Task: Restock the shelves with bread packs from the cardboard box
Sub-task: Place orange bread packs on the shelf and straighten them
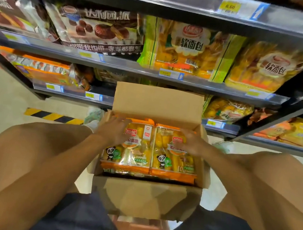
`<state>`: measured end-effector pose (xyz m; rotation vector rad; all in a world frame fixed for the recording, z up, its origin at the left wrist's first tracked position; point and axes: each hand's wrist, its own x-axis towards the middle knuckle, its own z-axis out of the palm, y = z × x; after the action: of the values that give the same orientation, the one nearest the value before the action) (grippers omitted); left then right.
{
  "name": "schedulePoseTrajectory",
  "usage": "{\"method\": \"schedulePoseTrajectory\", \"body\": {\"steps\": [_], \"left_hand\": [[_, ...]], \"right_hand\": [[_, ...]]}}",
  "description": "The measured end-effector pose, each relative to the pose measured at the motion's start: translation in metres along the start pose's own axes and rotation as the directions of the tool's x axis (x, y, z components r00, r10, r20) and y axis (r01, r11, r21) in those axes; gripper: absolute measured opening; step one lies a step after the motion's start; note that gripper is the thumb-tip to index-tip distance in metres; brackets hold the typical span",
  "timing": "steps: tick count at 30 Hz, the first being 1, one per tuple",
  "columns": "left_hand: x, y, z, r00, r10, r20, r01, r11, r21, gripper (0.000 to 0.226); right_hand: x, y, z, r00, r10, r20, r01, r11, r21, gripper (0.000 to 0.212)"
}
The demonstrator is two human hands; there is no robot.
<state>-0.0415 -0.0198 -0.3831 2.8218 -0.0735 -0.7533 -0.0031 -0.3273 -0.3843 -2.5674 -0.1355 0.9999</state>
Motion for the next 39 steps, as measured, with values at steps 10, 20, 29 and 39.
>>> {"method": "schedulePoseTrajectory", "body": {"steps": [10, 20, 29, 39], "left_hand": [[0.007, -0.005, 0.013, 0.946, -0.282, 0.162, 0.293, 0.955, -0.049, 0.083], [0.021, -0.005, 0.026, 0.909, -0.334, 0.25, 0.415, 0.777, -0.472, 0.122], [0.015, -0.006, 0.023, 0.891, -0.428, 0.153, 0.393, 0.556, -0.732, 0.077], [0.0, 0.0, 0.003, 0.815, -0.553, 0.175, 0.358, 0.242, -0.902, 0.063]], "right_hand": [[0.015, 0.01, 0.02, 0.956, 0.269, 0.115, -0.288, 0.931, 0.225, 0.089], [0.048, 0.029, 0.035, 0.901, 0.367, 0.232, -0.434, 0.763, 0.479, 0.143], [0.017, 0.007, 0.024, 0.916, 0.379, 0.13, -0.37, 0.675, 0.638, 0.102], [0.01, -0.008, 0.012, 0.906, 0.42, 0.047, -0.352, 0.689, 0.633, 0.067]]}}
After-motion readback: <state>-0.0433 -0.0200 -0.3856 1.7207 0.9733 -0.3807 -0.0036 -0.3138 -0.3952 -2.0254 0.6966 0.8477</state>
